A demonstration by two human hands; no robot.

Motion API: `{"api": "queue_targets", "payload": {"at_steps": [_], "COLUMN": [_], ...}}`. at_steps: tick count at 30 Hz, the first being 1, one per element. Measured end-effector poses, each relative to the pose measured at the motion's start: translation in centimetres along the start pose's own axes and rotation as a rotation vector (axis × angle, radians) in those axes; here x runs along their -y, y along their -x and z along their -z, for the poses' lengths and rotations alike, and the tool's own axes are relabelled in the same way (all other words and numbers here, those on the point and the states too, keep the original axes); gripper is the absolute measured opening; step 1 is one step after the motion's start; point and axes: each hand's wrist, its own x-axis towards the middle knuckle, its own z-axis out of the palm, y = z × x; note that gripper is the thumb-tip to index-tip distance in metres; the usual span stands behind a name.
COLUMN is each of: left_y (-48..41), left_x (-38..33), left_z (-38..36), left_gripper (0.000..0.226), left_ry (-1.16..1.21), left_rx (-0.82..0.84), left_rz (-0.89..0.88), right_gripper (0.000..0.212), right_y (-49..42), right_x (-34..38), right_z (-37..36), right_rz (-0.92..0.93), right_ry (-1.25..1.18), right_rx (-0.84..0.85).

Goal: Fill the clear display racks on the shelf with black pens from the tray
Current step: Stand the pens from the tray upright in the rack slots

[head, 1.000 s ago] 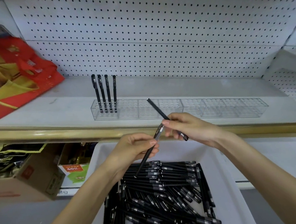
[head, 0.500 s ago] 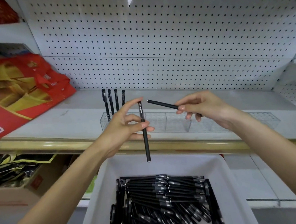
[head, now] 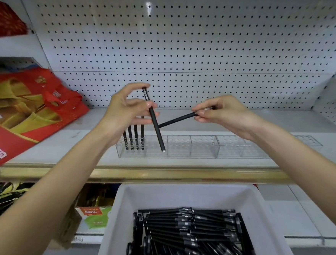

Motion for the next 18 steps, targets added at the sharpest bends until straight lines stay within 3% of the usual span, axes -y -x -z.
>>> {"api": "queue_targets", "payload": {"at_steps": [8,13,18], "left_y": [-5.2,-6.8,-7.3], "left_x": [-0.5,1.5,2.9], "left_z": [0.5,1.2,1.7], "left_gripper": [0.031,0.038,0.021], "left_ry": [-0.096,-0.256,-0.313], "left_rx": [-0.17,-0.185,-0.166], "left_rz": [-0.098,-0.089,-0.041], "right_gripper": [0.022,0.015,0.018], "right_y": [-3.7,-5.3,-6.1], "right_x": [0.1,-0.4,-0.6], "right_z": [-0.8,-1.3,-2.2], "right_rz": [-0.004,0.019,0.013], "right_ry": [-0.043,0.008,-0.051], "right_rx": [-0.268,-0.265,-0.172]}}
